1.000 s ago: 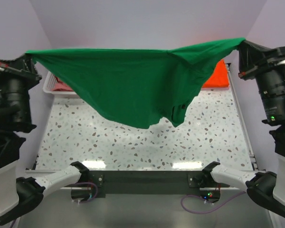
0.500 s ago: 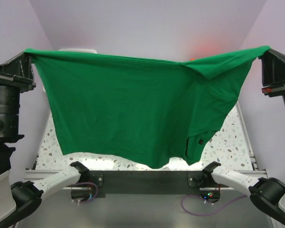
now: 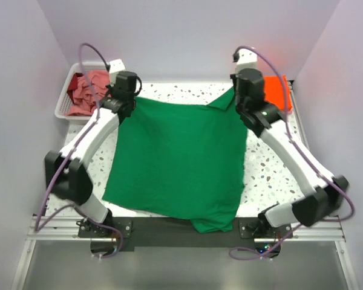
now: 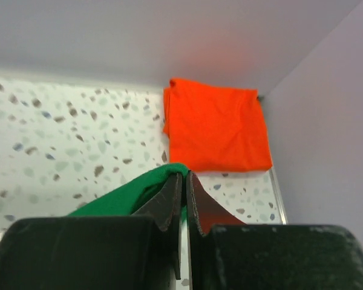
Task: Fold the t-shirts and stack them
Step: Flatten the tshirt out
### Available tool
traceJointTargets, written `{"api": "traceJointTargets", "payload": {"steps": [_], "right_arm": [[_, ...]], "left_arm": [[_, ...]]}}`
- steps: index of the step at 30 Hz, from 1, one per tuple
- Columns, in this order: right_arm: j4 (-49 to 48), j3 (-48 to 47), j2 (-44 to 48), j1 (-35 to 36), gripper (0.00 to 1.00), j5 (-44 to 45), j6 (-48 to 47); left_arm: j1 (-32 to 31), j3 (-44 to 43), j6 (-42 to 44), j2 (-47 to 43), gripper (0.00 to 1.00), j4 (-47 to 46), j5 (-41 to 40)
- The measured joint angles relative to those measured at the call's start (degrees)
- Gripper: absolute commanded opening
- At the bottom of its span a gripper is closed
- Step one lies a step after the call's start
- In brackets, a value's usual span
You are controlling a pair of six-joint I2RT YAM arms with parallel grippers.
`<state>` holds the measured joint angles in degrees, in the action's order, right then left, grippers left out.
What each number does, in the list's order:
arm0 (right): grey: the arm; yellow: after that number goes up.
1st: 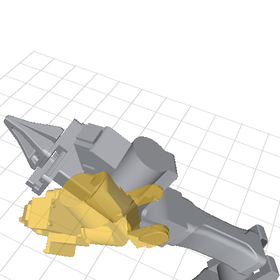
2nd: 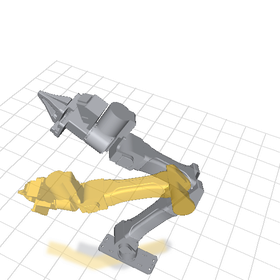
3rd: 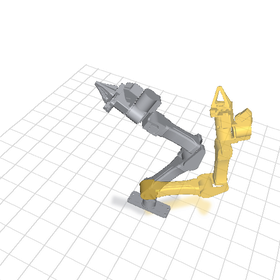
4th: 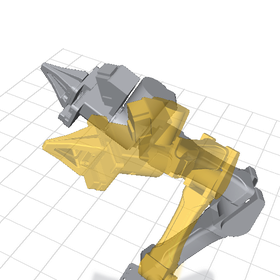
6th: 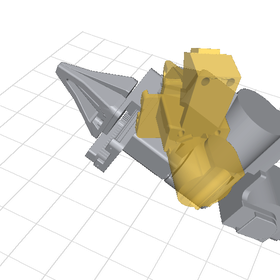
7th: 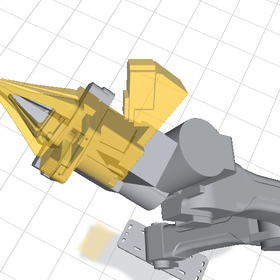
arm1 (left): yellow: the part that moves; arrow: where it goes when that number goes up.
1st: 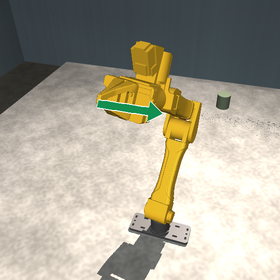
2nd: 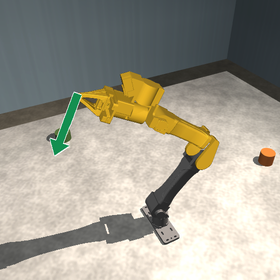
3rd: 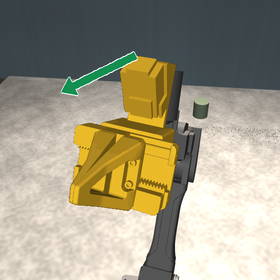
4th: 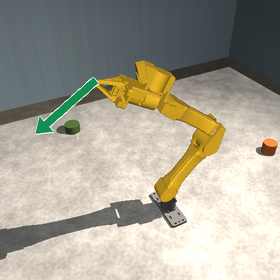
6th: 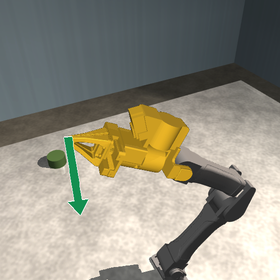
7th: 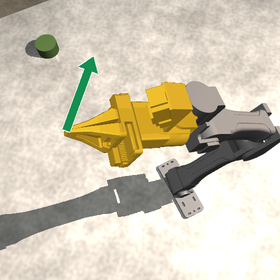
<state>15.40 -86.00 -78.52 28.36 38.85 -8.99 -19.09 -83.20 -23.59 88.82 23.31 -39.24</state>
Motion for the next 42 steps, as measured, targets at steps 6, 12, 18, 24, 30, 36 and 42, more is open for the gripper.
{"api": "traceJointTargets", "payload": {"steps": [6,12,18,24,30,36,42], "right_arm": [[-0.1,-1.5,-19.6,-7.3,0.00,-4.4,3.4],[0.8,-16.4,-39.1,-10.5,0.00,-8.6,5.0],[1.8,-29.3,-50.9,-11.2,0.00,-10.0,5.1],[1.8,-33.3,-55.4,-11.5,0.00,-10.0,5.1],[2.1,-33.2,-55.7,-11.9,0.00,-10.2,5.2],[2.1,-32.5,-55.7,-12.0,0.00,-12.6,5.2],[2.1,-32.5,-55.7,-12.0,0.00,-14.7,5.7]], "left_arm": [[4.3,-0.9,0.8,20.4,0.00,-2.2,5.9],[6.1,-15.7,4.0,35.5,0.00,-5.2,10.4],[7.8,-27.5,6.6,45.3,0.00,-6.1,12.3],[9.2,-30.1,7.2,48.6,0.00,-5.9,14.8],[9.5,-30.1,7.4,48.8,0.00,-6.0,16.0],[9.5,-29.6,7.3,48.7,0.00,-6.0,16.0],[9.8,-30.5,7.3,48.8,0.00,-4.8,14.9]]}}
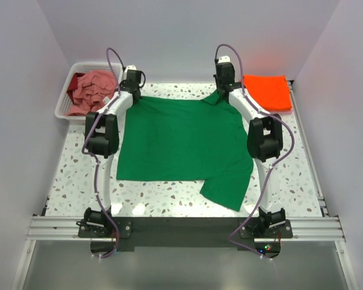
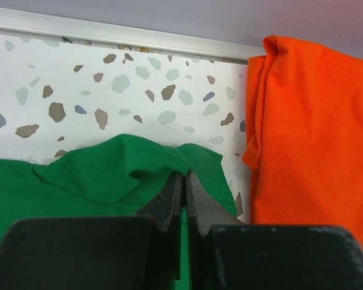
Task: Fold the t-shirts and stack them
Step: Flatten the tshirt out
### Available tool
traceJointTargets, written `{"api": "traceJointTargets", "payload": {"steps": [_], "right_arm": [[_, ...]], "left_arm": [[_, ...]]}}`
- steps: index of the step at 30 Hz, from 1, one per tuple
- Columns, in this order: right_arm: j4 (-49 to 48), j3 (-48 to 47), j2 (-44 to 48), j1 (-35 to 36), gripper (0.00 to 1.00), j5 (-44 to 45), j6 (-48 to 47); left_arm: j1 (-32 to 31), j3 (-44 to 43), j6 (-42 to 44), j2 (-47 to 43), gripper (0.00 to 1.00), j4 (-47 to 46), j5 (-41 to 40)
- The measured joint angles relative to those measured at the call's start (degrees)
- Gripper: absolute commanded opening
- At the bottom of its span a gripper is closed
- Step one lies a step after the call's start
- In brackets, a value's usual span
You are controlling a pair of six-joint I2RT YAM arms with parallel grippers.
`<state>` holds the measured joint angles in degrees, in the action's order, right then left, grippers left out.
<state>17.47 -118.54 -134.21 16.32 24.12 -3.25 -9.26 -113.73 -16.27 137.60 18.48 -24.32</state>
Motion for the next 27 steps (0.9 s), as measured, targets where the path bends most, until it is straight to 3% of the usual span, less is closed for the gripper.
{"api": "traceJointTargets", "payload": {"steps": [4,6,9,10,12,13,15,16,23,27], "right_arm": [[-0.8,-2.6,-1.6,0.0,0.01,-0.4,0.3],[-2.2,-4.5,-3.2,0.0,0.09,0.0,0.3],[-3.6,-10.4,-8.1,0.0,0.37,1.5,0.7],[-3.7,-12.0,-9.4,0.0,0.53,2.0,0.9],[-3.6,-15.5,-12.4,0.0,0.67,2.4,1.3],[-3.5,-16.0,-13.0,-0.1,0.80,2.3,1.6],[-2.4,-16.0,-13.1,-0.1,0.89,2.3,2.4],[-2.1,-15.9,-13.0,-0.1,0.98,2.3,2.8],[2.3,-1.0,1.1,-0.1,0.99,1.4,7.9],[4.0,17.1,20.2,0.5,0.98,-0.2,13.2]], "left_arm": [[0.6,-3.6,0.0,0.9,0.12,0.5,0.1],[0.9,-5.5,0.0,1.4,0.15,0.5,0.4],[1.2,-7.0,0.6,1.5,0.54,0.5,1.7],[1.3,-7.3,0.9,1.5,0.84,0.4,2.4],[1.3,-7.6,0.5,1.5,0.97,0.4,3.7],[1.3,-7.6,0.5,1.5,1.00,0.5,4.3],[1.4,-7.6,0.4,1.4,1.00,0.5,5.6],[1.4,-7.5,0.3,1.1,1.00,0.6,6.4],[0.9,-0.6,-3.4,-8.6,1.00,3.2,11.2],[-1.1,9.1,-6.8,-19.9,1.00,3.7,11.1]]}}
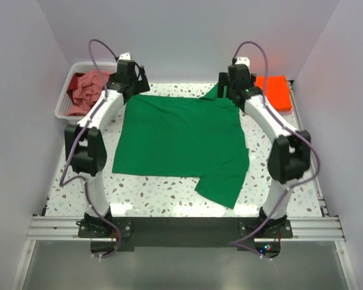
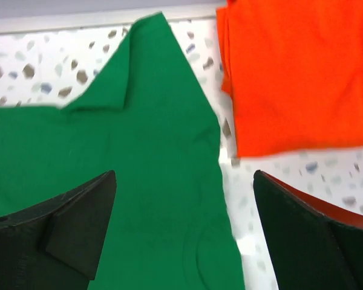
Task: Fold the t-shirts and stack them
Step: Flatten the tshirt out
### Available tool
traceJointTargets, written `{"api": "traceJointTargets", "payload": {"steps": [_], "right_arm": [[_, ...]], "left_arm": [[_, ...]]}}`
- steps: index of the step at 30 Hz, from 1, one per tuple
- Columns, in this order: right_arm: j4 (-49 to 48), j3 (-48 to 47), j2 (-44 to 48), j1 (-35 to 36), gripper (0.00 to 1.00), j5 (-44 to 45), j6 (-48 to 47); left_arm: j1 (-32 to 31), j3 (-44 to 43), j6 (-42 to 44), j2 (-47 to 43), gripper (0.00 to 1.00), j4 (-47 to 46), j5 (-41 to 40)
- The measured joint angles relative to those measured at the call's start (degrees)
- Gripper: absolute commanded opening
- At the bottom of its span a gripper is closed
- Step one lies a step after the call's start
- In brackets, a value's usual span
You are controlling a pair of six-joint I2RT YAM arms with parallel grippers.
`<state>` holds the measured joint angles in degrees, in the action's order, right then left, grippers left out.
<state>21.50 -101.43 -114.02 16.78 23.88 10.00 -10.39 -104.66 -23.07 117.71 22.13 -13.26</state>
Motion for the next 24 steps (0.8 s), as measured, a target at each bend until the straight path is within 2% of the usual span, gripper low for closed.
{"api": "traceJointTargets", "payload": {"steps": [2,6,8,12,18,24], "right_arm": [[-0.5,11.0,11.1,0.8,0.99,-1.0,3.0],[0.6,28.0,26.5,5.6,0.98,-1.3,7.8],[2.3,33.6,29.4,9.7,0.98,-1.6,9.8],[6.6,41.3,29.3,17.8,0.98,-2.9,12.8],[10.7,47.8,29.6,26.5,0.98,-5.2,16.5],[10.9,52.7,30.4,29.8,0.98,-6.1,20.4]], "left_arm": [[-2.0,6.7,-1.7,-6.4,1.00,0.4,-0.8],[-6.3,26.7,-6.0,-21.1,1.00,-2.0,0.0],[-6.6,36.4,-8.1,-26.5,1.00,-1.7,0.7],[-5.7,50.5,-11.8,-31.5,1.00,-0.9,0.6],[-5.6,60.4,-16.3,-35.1,1.00,1.7,-1.8],[-4.8,63.0,-18.3,-34.8,1.00,2.0,-4.9]]}}
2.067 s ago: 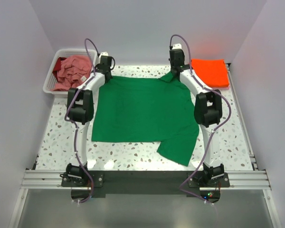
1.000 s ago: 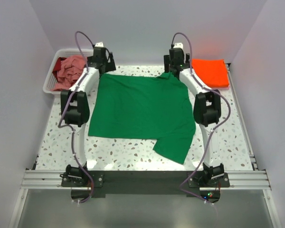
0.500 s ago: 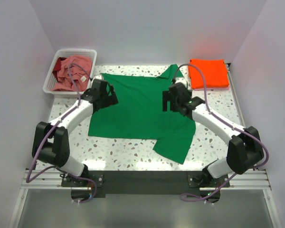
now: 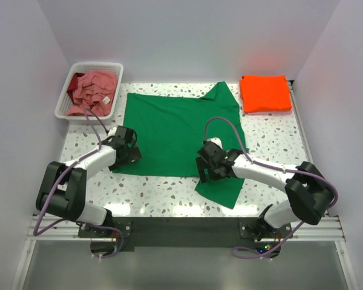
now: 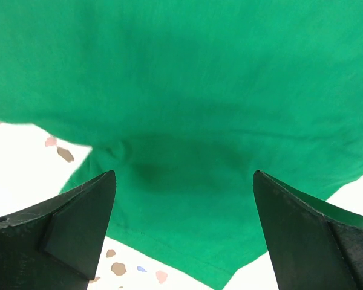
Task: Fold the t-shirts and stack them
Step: Flatten the tshirt out
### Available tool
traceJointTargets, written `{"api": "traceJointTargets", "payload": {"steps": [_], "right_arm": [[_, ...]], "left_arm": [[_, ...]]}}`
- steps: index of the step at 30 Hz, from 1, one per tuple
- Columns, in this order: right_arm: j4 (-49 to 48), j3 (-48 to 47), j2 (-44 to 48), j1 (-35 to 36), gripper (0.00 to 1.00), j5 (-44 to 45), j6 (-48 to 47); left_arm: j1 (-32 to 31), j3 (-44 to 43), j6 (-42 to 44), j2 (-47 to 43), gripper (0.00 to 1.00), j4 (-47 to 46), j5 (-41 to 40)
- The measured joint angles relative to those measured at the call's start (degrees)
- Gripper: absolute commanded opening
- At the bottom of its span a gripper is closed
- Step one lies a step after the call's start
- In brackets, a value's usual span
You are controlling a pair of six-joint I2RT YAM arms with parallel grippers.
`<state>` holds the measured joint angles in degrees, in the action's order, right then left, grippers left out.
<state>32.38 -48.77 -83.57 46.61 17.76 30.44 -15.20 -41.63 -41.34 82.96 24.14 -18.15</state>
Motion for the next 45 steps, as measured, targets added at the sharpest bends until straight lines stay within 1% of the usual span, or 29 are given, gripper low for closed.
{"api": "traceJointTargets", "payload": {"steps": [3,8,13,17,23,26,29,32,35,37,41,43,44,45], "right_arm": [[-0.1,2.0,0.0,1.3,0.98,-1.0,1.8],[-0.2,4.2,0.0,5.4,0.98,-3.0,4.9],[-0.2,5.1,0.1,10.1,0.98,-4.9,8.0],[-0.2,5.2,0.7,12.7,0.98,-5.7,9.5],[0.1,5.0,5.1,15.0,0.99,-6.5,10.4],[1.4,3.2,8.3,14.5,0.99,-3.9,10.6],[2.7,-0.2,10.5,10.9,0.99,-1.6,10.3],[2.3,-1.8,12.3,-0.1,0.98,-0.8,8.6],[2.1,-2.9,12.2,-12.0,0.94,1.3,6.5],[1.7,-3.8,11.1,-17.1,0.90,1.8,5.2],[-0.4,-6.4,4.9,-23.9,0.75,0.9,2.5],[-1.8,-7.8,0.4,-26.2,0.73,0.4,1.3],[-2.7,-8.3,-1.7,-27.0,0.64,0.1,0.8],[-3.4,-8.8,-3.8,-27.8,0.60,-0.5,0.1]], "left_arm": [[0.1,0.4,-0.7,0.6,1.00,0.4,-1.2],[0.2,1.4,-5.2,-0.2,1.00,1.9,-4.7],[2.1,3.7,-10.9,-3.7,1.00,6.5,-7.2],[2.8,3.9,-14.9,-4.7,1.00,10.5,-9.8],[2.8,3.8,-17.2,-5.4,1.00,14.3,-11.7],[2.8,3.2,-17.0,-5.9,1.00,16.3,-11.6],[2.9,1.4,-16.5,-6.8,1.00,17.4,-11.1],[2.9,-0.8,-15.8,-8.2,1.00,17.2,-10.1],[2.9,-2.9,-14.7,-9.0,1.00,16.7,-8.7],[2.9,-3.8,-14.1,-9.2,1.00,16.3,-7.9],[2.9,-4.1,-13.0,-9.4,1.00,15.5,-6.5],[2.9,-4.1,-12.4,-9.4,1.00,14.9,-5.9],[2.9,-4.1,-12.2,-9.4,1.00,14.5,-5.7],[2.9,-4.1,-12.0,-9.3,1.00,14.2,-5.5]]}}
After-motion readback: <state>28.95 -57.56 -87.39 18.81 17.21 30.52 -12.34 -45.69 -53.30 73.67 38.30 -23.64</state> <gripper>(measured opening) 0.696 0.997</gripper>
